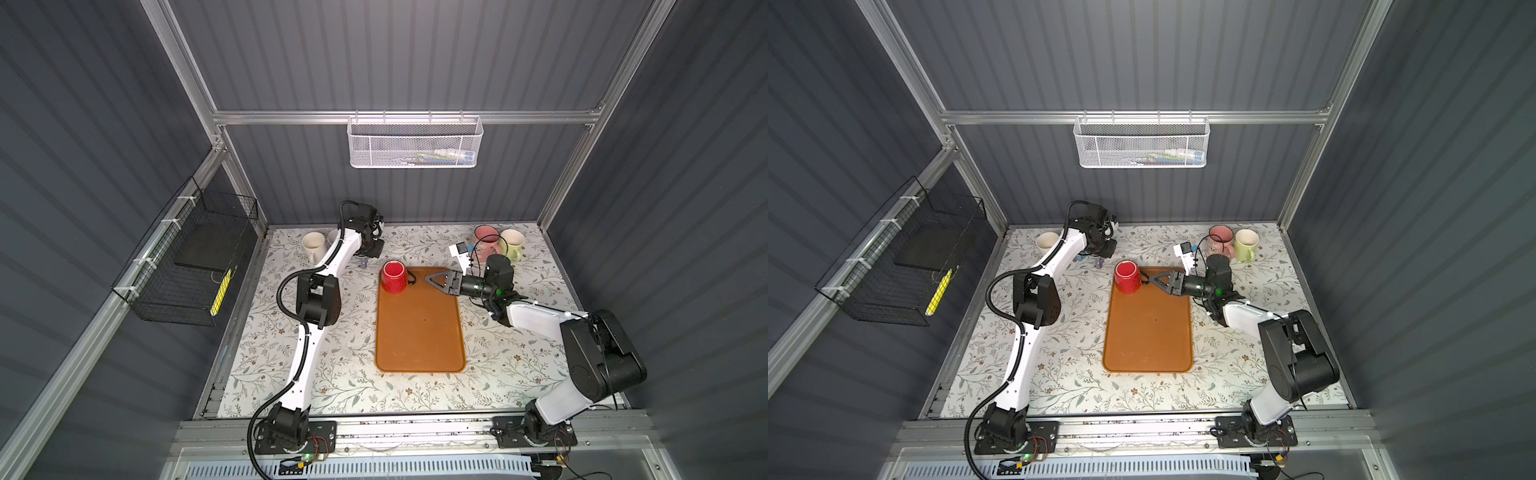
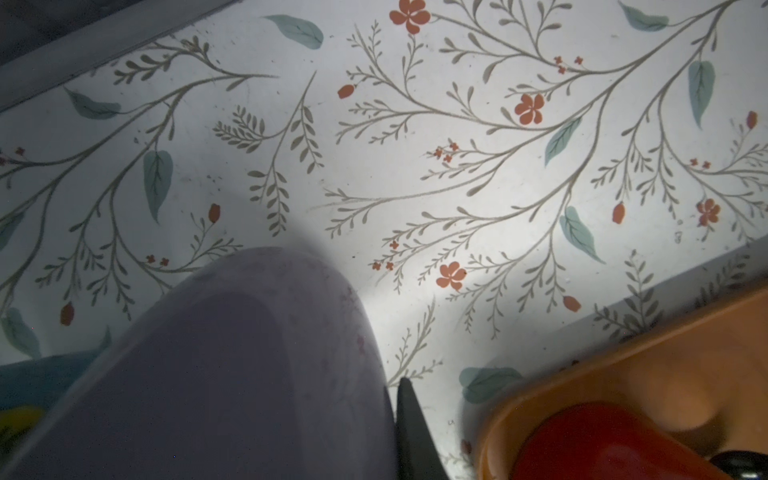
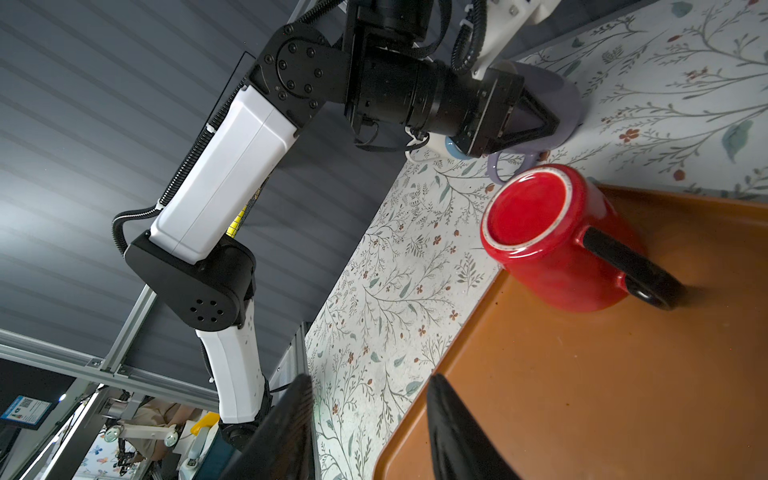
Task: Turn the mug right side up
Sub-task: 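Carry the purple mug with the left gripper toward the blue mug at the far edge, then lower the purple mug upright beside the blue mug and open the left gripper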
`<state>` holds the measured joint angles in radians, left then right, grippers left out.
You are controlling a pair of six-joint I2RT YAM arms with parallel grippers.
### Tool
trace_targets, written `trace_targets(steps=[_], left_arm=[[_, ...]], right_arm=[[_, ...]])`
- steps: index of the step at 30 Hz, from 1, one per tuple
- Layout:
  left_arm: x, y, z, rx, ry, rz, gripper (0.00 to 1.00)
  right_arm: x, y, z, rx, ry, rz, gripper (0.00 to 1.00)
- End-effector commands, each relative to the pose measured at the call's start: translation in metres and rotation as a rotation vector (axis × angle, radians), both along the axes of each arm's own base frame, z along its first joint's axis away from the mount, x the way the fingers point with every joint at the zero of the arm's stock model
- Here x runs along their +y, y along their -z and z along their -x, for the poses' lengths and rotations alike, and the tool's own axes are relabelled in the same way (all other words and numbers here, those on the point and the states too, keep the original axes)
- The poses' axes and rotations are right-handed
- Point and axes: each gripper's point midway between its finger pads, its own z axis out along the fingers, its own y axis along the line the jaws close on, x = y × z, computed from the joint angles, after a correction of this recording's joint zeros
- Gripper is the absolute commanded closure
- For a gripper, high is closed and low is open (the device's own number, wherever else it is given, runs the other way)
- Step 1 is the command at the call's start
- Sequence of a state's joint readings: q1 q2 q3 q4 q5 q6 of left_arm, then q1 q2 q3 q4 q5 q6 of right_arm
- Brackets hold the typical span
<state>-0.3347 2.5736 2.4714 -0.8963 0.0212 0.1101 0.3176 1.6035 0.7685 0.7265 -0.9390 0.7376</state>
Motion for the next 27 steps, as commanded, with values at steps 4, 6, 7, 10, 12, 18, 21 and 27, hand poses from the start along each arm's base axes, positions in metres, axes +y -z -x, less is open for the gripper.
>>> trace_targets(steps=[4, 6, 7, 10, 12, 18, 21, 27], left_arm=[[0.0012, -0.017, -0.0133, -0.064, 0.007, 0.009, 0.89], [0.0017, -0.0179, -0.0138, -0.067, 0.005, 0.009, 0.85], [0.0015, -0.0174, -0.0137, -0.066, 0.006, 0.01, 0.84], [0.0003, -0.0165, -0.0125, -0.063, 0.009, 0.015, 0.78], [-0.0001, -0.0162, -0.0123, -0.062, 0.007, 0.019, 0.75], [-0.0003, -0.0178, -0.0142, -0.07, 0.003, 0.021, 0.73], [0.0, -0.0197, -0.0156, -0.076, -0.001, 0.021, 0.73], [0.001, -0.0189, -0.0184, -0.082, -0.026, 0.025, 0.73]], right_arm=[[0.0033, 0.0022, 0.0012, -0.002, -0.015, -0.008, 0.53], [0.0033, 0.0021, 0.0011, -0.002, -0.015, -0.009, 0.53], [0.0032, 0.0026, 0.0014, -0.001, -0.015, -0.008, 0.53], [0.0031, 0.0033, 0.0015, 0.0, -0.015, -0.008, 0.53], [0.0031, 0.0031, 0.0012, 0.0, -0.015, -0.012, 0.53], [0.0036, 0.0034, 0.0012, 0.001, -0.017, -0.016, 0.52], [0.0038, 0.0038, 0.001, 0.002, -0.018, -0.015, 0.52], [0.004, 0.0051, 0.0011, 0.005, -0.02, -0.015, 0.52]])
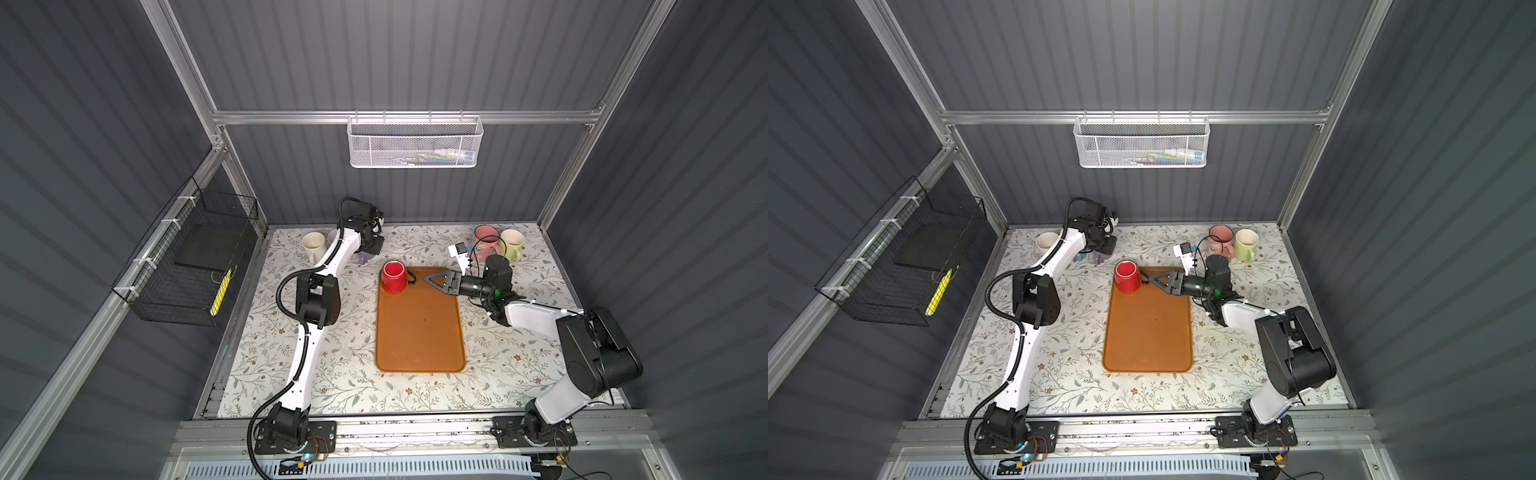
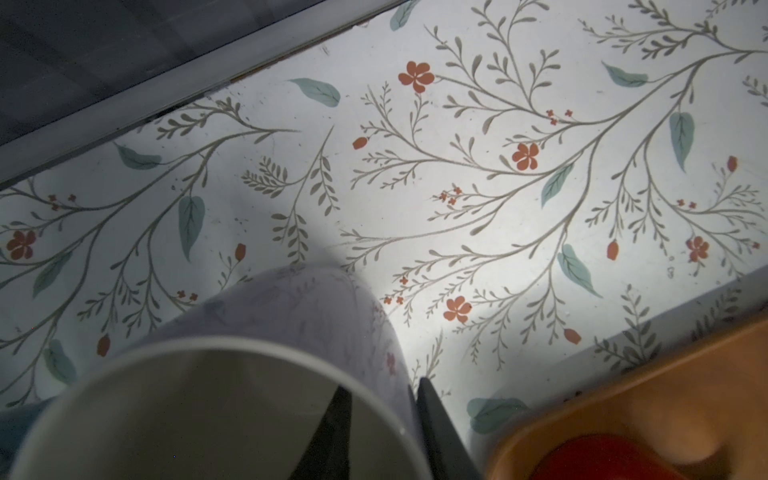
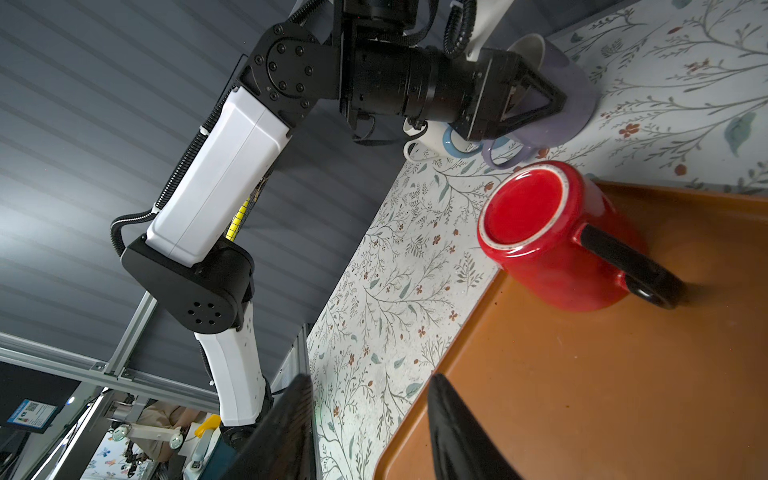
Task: Turn the mug right side up
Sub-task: 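Lower the purple mug upright beside the blue mug and open the left gripper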
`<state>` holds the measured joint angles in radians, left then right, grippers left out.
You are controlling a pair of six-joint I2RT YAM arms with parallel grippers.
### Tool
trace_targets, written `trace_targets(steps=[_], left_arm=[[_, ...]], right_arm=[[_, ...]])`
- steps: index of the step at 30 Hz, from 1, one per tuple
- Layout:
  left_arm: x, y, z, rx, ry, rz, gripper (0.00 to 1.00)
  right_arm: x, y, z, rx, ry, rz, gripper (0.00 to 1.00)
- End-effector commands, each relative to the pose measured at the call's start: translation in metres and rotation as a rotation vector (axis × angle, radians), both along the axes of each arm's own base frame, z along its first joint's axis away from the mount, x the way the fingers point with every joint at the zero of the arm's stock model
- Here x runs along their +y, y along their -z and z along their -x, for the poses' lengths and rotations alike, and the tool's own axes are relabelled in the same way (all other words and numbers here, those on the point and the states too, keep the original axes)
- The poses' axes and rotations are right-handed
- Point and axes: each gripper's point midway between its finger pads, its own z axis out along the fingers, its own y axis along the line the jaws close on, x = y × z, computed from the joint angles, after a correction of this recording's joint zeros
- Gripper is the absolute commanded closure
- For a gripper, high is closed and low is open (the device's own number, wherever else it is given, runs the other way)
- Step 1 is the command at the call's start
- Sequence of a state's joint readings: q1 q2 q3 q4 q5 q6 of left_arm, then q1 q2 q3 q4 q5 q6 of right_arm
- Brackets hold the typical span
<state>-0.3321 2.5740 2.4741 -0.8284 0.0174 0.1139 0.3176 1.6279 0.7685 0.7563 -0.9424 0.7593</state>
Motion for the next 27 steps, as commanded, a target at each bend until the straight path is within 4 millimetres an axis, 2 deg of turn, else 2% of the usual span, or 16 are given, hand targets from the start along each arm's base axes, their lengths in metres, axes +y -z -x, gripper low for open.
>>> trace_targets(steps=[1, 11, 27], left_arm=[[0.004, -0.01, -0.005, -0.015, -0.033, 0.014, 0.72], [0.0, -0.018, -0.022, -0.057, -0.111, 0.094, 0.68], [-0.002, -0.005, -0.023, -0.033, -0.129, 0.122, 0.67]], right_arm=[[0.003, 0.001, 0.003, -0.01, -0.018, -0.007, 0.52], [0.003, 0.002, 0.003, -0.007, -0.021, -0.011, 0.52], [0.004, 0.004, 0.001, -0.004, -0.023, -0.01, 0.52]])
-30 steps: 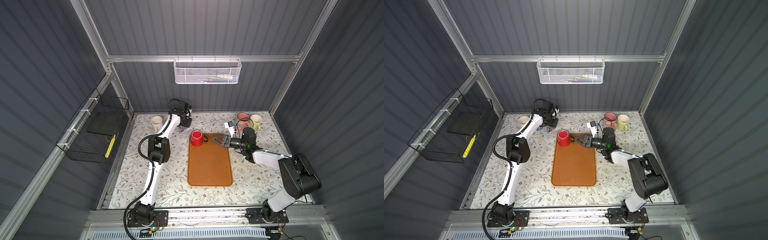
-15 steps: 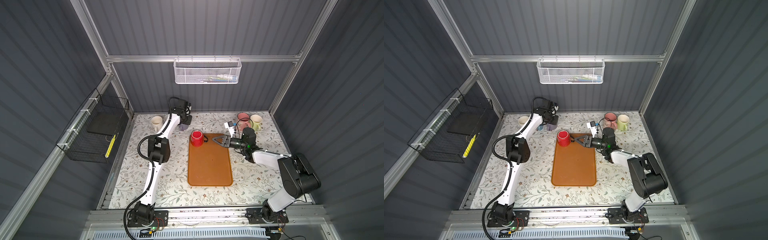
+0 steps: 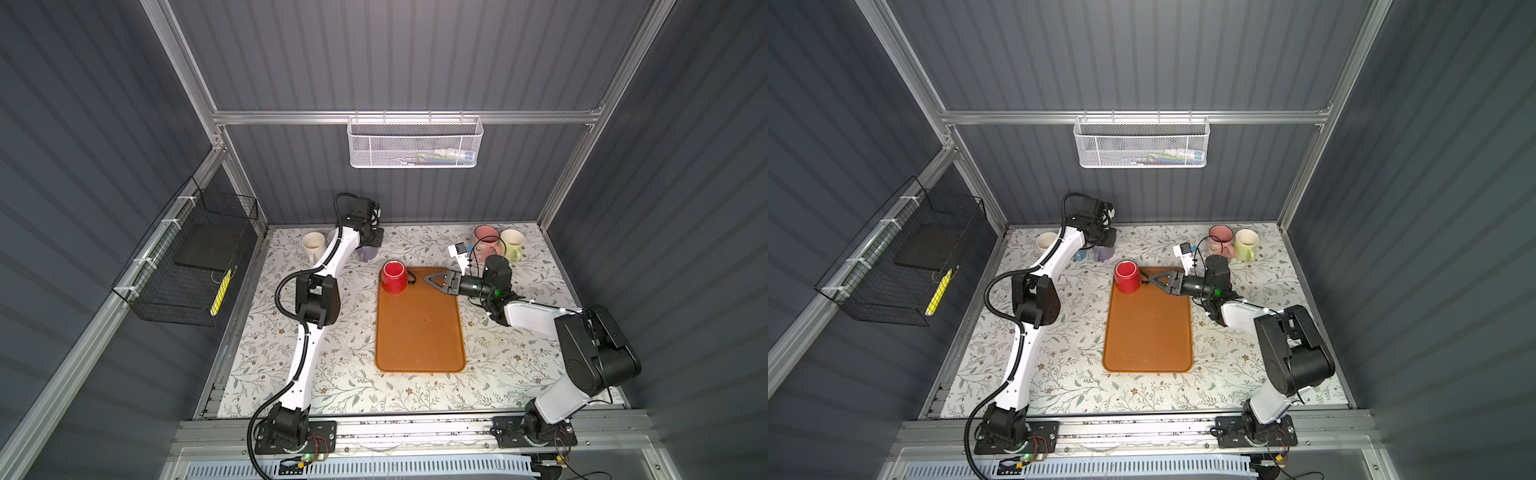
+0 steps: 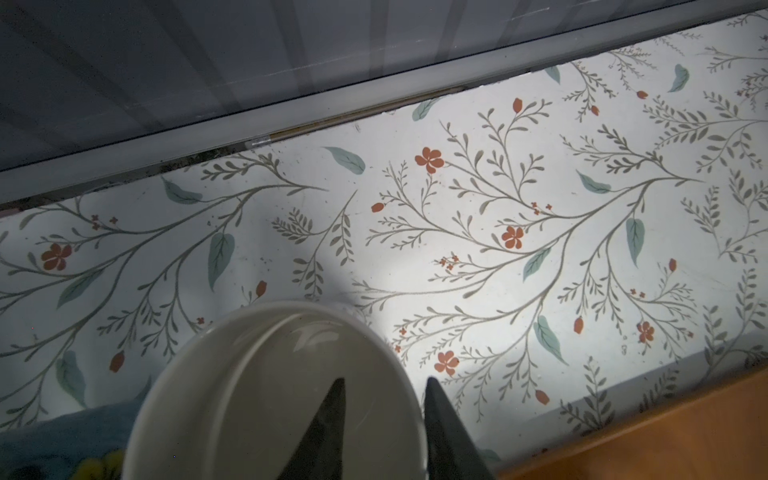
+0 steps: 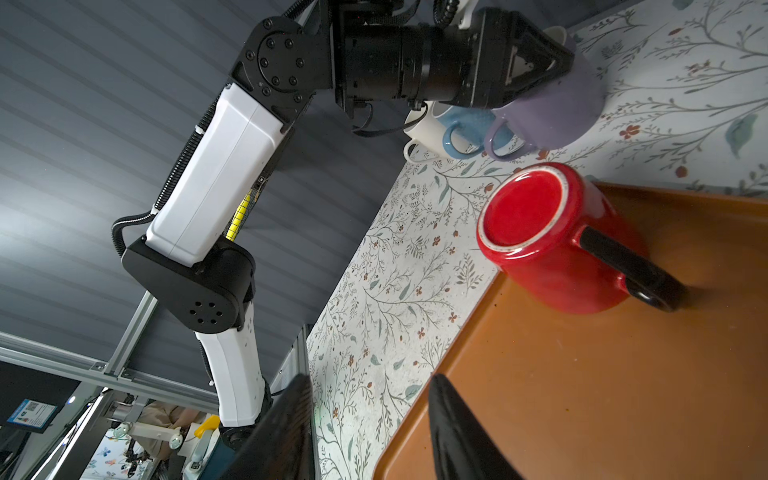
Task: Turn the mug right side up
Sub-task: 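Lower the purple mug upright beside the blue mug and open the left gripper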
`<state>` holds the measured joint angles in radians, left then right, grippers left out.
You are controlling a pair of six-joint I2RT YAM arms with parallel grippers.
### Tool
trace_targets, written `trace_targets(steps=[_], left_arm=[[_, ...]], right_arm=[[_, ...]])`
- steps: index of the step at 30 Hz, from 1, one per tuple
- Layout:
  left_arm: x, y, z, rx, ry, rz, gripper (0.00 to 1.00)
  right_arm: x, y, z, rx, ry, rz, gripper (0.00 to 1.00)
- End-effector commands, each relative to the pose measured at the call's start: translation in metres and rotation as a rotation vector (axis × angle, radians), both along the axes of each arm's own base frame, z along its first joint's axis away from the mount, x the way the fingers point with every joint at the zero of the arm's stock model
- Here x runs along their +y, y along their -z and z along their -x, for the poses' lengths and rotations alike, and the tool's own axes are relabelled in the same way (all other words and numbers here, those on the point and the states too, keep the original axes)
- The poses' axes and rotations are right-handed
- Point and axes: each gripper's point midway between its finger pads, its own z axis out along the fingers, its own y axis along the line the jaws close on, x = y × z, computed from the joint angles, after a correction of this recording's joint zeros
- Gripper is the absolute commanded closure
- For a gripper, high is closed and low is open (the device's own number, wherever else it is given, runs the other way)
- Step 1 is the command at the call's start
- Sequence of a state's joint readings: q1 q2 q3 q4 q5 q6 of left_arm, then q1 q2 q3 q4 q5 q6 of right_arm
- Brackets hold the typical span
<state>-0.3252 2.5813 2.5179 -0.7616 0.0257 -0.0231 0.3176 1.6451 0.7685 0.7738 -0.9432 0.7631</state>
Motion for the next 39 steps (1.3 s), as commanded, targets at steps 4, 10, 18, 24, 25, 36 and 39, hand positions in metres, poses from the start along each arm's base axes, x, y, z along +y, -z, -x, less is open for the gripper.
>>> trace_targets(steps=[4, 10, 18, 24, 25, 36, 39], left_arm=[[0.005, 0.02, -0.006, 0.027, -0.04, 0.017, 0.67], [0.011, 0.021, -0.011, 0.021, -0.081, 0.024, 0.67], [0.017, 0.019, -0.015, 0.01, -0.103, 0.026, 0.67], [0.016, 0.002, -0.019, -0.029, -0.104, 0.042, 0.63], [0.016, -0.001, -0.019, -0.035, -0.101, 0.041, 0.6], [0.011, -0.056, -0.012, -0.122, -0.039, 0.083, 0.49], [0.01, -0.086, -0.006, -0.166, -0.02, 0.097, 0.45]], right_arm=[[0.003, 0.001, 0.003, -0.007, -0.022, -0.007, 0.52], [0.003, 0.003, 0.003, -0.004, -0.023, -0.005, 0.52], [0.003, 0.005, 0.002, 0.0, -0.021, -0.005, 0.52], [0.003, 0.007, 0.001, 0.003, -0.02, 0.0, 0.52], [0.003, 0.008, 0.001, 0.007, -0.02, 0.004, 0.52], [-0.003, 0.021, -0.002, 0.005, 0.018, 0.167, 0.51], [-0.01, 0.031, -0.005, -0.004, 0.054, 0.301, 0.51]])
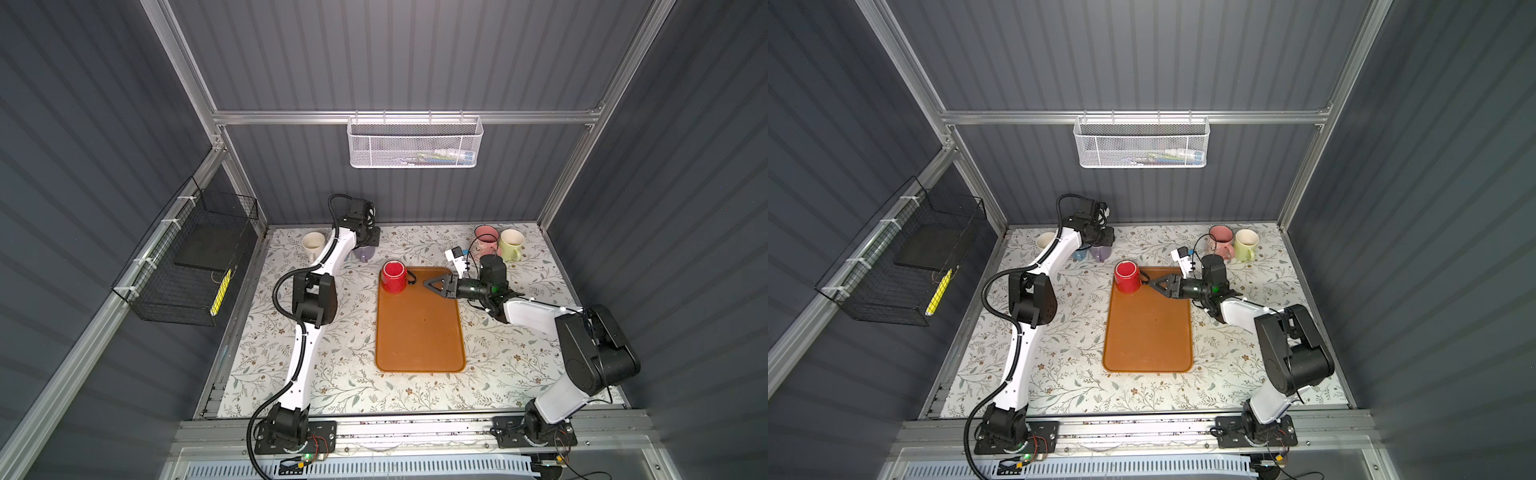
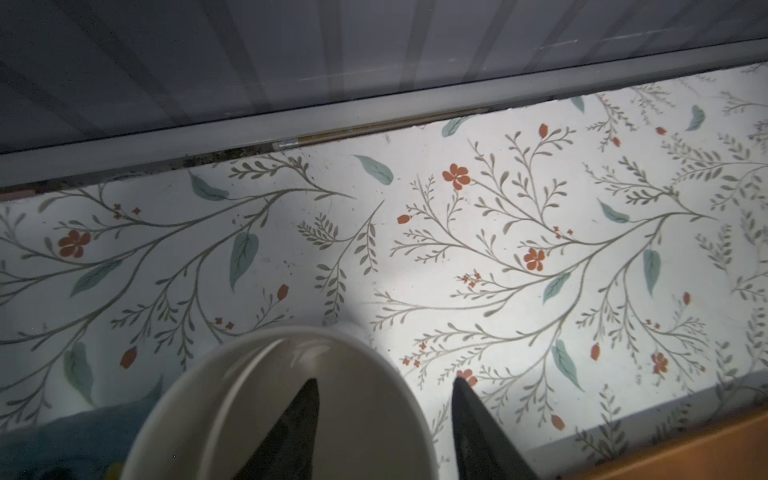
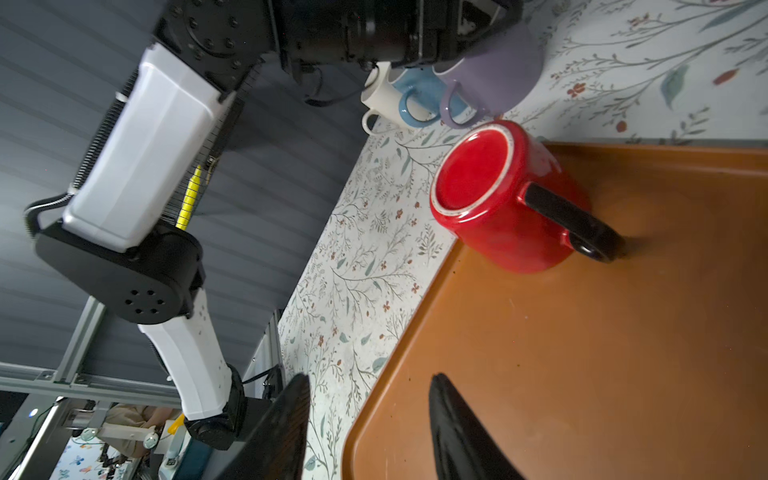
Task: Turn the mug right side up
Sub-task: 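Lower the purple mug upright beside the blue mug and open the left gripper, then move both grippers over the upside-down red mug on the tray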
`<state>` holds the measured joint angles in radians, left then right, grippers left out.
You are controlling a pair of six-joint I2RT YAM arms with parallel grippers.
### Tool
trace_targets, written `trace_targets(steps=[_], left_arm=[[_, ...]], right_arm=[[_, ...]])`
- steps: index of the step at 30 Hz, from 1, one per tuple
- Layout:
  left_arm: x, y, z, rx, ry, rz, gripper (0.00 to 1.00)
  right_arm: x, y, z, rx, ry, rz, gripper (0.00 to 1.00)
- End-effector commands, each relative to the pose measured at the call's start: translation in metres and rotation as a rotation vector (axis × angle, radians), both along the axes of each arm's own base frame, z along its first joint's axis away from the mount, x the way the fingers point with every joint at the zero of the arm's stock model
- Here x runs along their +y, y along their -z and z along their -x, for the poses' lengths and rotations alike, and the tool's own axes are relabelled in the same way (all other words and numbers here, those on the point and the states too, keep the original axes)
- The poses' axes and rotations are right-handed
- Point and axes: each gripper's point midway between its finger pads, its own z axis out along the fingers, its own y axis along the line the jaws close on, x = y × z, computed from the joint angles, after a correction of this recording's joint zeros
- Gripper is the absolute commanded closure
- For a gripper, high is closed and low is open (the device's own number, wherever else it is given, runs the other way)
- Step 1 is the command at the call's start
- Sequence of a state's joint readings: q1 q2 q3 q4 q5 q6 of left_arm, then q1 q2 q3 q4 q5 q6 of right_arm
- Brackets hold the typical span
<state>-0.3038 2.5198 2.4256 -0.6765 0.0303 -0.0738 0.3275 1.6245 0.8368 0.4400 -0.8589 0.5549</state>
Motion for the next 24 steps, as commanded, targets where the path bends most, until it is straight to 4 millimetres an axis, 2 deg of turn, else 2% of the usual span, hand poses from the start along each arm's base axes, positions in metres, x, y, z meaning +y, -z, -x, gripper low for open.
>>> trace_targets(steps=[1, 5, 9, 12, 17, 24], left_arm=[[-0.001, -0.082, 0.003, -0.149, 0.037, 0.047, 0.43], [-0.001, -0.123, 0.02, -0.214, 0.055, 0.065, 0.4], [-0.005, -0.162, 0.055, -0.278, 0.077, 0.061, 0.39], [-0.006, -0.177, 0.085, -0.304, 0.089, 0.058, 0.39], [-0.002, -0.174, 0.132, -0.284, 0.099, 0.048, 0.4], [-0.004, -0.138, 0.201, -0.21, 0.128, 0.016, 0.44]], right_arm=[[-0.01, 0.008, -0.004, -0.029, 0.035, 0.186, 0.51], [-0.027, 0.021, -0.024, -0.012, 0.12, 0.36, 0.52], [-0.034, 0.027, -0.044, -0.005, 0.179, 0.469, 0.54], [-0.033, 0.027, -0.058, -0.013, 0.206, 0.528, 0.56], [-0.032, 0.027, -0.079, -0.026, 0.254, 0.598, 0.56], [-0.027, 0.034, -0.097, -0.02, 0.271, 0.637, 0.56]])
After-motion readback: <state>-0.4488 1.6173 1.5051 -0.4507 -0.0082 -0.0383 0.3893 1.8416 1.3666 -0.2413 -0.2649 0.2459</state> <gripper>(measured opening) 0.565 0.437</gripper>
